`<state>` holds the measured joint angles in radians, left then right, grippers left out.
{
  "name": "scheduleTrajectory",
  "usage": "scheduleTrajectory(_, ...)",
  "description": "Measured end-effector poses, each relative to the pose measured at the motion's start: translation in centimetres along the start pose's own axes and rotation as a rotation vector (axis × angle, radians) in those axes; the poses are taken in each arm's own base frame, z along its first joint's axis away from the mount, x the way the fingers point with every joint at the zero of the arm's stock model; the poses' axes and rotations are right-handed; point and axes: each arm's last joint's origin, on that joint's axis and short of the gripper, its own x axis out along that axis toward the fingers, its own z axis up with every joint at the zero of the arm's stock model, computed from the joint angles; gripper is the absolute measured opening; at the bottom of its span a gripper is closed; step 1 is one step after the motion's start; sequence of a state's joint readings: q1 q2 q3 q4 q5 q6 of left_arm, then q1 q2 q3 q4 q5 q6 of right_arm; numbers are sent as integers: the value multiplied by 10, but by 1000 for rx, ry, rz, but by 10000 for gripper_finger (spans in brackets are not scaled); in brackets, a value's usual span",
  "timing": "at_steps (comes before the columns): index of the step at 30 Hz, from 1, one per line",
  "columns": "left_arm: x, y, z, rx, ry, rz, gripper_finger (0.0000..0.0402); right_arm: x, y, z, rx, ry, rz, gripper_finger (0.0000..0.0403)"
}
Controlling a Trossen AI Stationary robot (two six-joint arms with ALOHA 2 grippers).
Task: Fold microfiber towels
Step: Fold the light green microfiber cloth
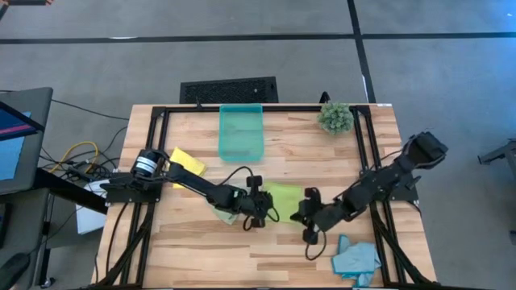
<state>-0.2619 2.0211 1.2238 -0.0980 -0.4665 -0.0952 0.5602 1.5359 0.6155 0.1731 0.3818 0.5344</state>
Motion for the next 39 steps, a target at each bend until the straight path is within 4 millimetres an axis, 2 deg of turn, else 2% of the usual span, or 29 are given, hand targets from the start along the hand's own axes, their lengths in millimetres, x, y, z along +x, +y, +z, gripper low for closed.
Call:
scheduleTrajectory(5, 2, 6, -4, -4, 50, 5, 0, 31, -1, -1, -80, -33, 77, 101)
scheduleTrajectory(10, 12, 15, -12, -44, 110, -70, 0, 58, -6, 5, -200, 4, 51, 157)
scheduleTrajectory(15, 14, 19, -17, -69, 116, -73, 0, 74, -10, 9, -270, 81, 6, 177)
scheduleTrajectory(19, 13, 17, -18, -70, 117, -69, 0, 81, -8, 6, -322, 141, -2, 161)
scheduleTrajectory(23, 7, 13, -17, -72, 117, -76, 0, 81, -7, 7, -310, 147, -1, 111)
scheduleTrajectory(27, -1, 10, -14, -67, 104, -83, 0, 74, -5, 9, -301, 159, 30, 56)
scheduleTrajectory(31, -4, 8, -13, -63, 92, -69, 0, 61, 6, 14, -304, 155, 124, 14)
scheduleTrajectory(34, -4, 9, -13, -58, 91, -69, 0, 51, 13, 16, -286, 157, 161, 10)
scheduleTrajectory(39, 3, 6, -13, -36, 73, -106, 0, 37, 25, 20, -253, 147, 245, 36)
